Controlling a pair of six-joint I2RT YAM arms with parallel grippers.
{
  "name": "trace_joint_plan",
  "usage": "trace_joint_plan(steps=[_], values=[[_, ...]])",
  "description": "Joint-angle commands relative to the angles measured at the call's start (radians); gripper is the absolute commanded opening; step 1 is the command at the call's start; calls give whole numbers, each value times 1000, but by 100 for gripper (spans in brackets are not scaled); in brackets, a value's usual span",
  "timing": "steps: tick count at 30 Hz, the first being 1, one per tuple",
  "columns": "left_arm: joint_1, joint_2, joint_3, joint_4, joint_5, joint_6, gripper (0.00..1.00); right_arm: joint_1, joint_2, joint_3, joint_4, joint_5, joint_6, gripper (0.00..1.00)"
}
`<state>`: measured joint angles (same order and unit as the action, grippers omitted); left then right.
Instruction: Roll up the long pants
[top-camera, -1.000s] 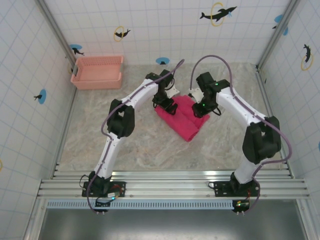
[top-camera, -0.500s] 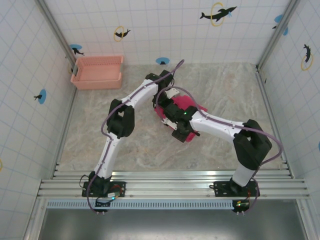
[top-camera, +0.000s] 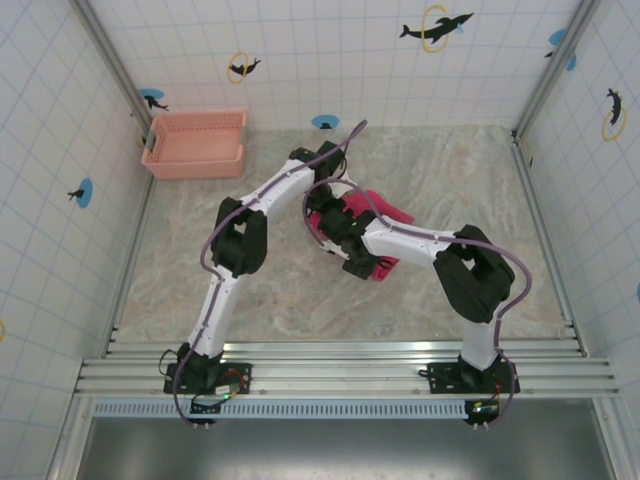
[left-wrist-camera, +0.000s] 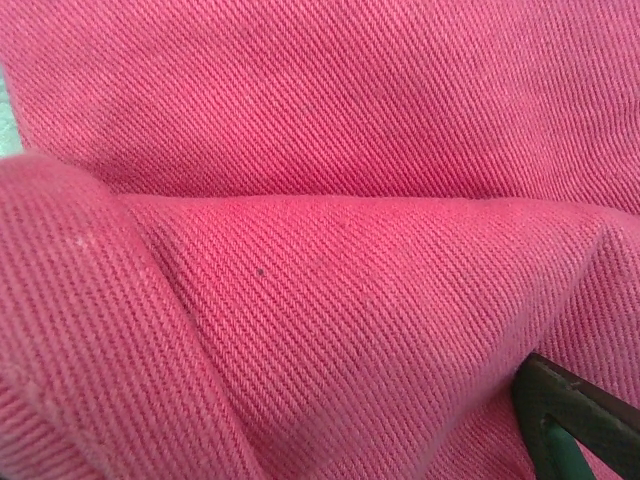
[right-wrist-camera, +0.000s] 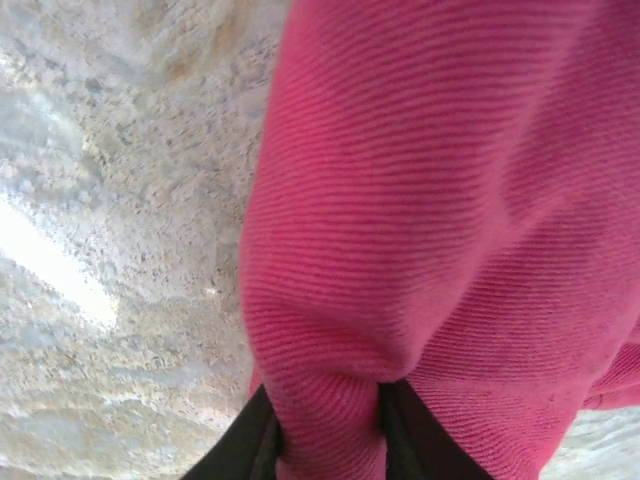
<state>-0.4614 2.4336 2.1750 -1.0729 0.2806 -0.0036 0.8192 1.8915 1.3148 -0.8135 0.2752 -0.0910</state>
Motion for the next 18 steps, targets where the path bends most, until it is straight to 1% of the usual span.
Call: trace_joint_plan(steps=[1,2,3,5,6,8,9,10,12,15,18], values=[[26,-31,-40,-111,-19,19,98,-64,17,11,6,-176,-38,15],[37,-54,-41,-109,-17,11,97,-82,7,18,-7,-235,-39,13],[49,-87,-44,-106,-20,6,98,-105,0,30,-25,-339,-58,13],[72,-155,-52,-104,-24,2,98,-146,-14,60,-63,-489,-64,11],[83,-183,-55,-104,-36,2,97,-173,-17,78,-84,-620,-75,11],[100,-229,-59,-107,-54,3,98,-218,-15,117,-135,-792,-74,10],[104,-251,-60,-111,-70,3,98,-242,-7,139,-163,-912,-79,10],[105,-267,-63,-114,-78,7,97,-262,1,160,-182,-978,-65,8],[106,-297,-70,-123,-102,13,97,-304,1,166,-159,-1138,-3,8],[105,-325,-83,-131,-95,10,98,-363,17,143,-70,-1327,127,8],[101,-329,-86,-136,-87,-2,97,-395,35,111,-13,-1357,195,9]])
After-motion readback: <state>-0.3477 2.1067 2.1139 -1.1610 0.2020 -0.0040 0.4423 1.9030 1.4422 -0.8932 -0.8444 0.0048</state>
